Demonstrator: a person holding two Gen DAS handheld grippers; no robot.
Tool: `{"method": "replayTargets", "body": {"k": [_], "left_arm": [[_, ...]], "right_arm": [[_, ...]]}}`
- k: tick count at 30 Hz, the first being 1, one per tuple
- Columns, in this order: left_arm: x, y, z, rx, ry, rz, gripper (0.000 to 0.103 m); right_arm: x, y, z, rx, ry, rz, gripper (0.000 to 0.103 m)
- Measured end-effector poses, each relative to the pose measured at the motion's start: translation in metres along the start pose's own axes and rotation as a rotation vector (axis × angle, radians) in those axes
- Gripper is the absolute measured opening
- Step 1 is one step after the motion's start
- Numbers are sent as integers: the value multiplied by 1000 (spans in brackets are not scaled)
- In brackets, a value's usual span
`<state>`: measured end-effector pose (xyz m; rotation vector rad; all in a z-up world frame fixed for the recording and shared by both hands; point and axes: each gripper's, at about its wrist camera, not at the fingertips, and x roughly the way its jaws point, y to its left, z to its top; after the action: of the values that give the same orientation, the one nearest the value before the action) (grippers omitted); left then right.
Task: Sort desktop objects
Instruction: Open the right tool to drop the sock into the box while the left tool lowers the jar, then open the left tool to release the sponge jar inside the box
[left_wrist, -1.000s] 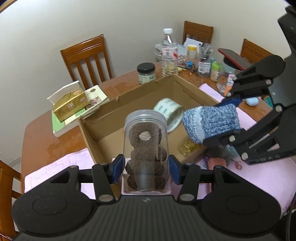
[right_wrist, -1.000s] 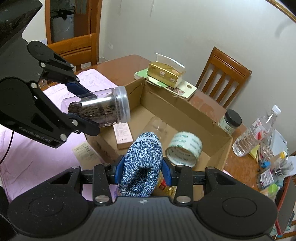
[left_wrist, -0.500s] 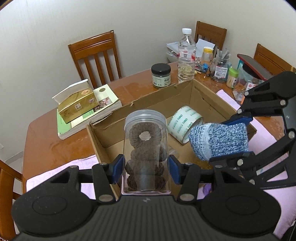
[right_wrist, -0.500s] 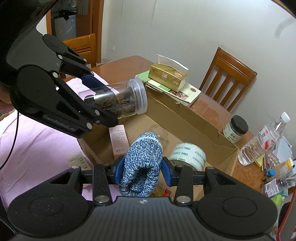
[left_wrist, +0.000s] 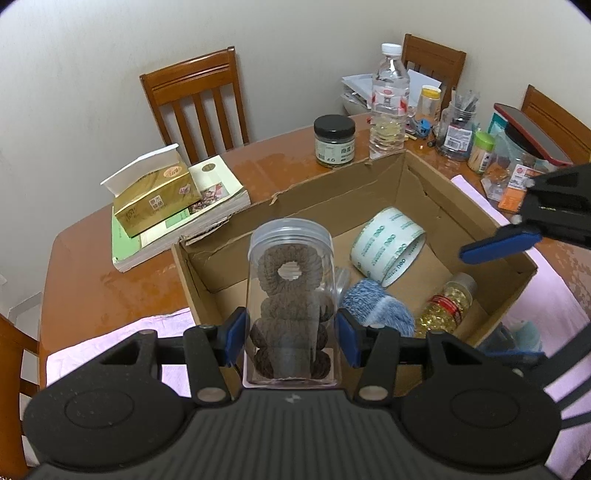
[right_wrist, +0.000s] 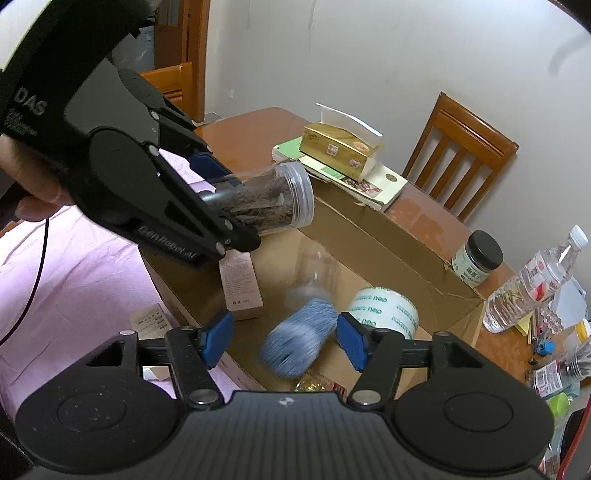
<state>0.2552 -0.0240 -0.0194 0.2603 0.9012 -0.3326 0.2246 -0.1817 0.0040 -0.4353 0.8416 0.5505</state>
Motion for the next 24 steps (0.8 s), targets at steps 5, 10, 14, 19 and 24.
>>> {"method": "replayTargets", "body": {"k": [5, 10, 14, 19, 24], "left_arm": [[9, 1, 2, -1, 11, 3, 51], [19, 3, 7, -12, 26, 8, 51], [25, 5, 10, -13, 26, 18, 51], [34, 9, 13, -33, 32, 42, 59], [35, 10, 10, -29, 38, 64, 71]], "right_arm": [[-1, -3, -6, 17, 7, -8, 73], [-2, -9, -9, 39, 8, -19, 73], [-4, -9, -11, 42, 4, -32, 76], [-5, -10, -14, 48, 5, -38, 77], [-6, -11, -16, 53, 7, -44, 79]]}}
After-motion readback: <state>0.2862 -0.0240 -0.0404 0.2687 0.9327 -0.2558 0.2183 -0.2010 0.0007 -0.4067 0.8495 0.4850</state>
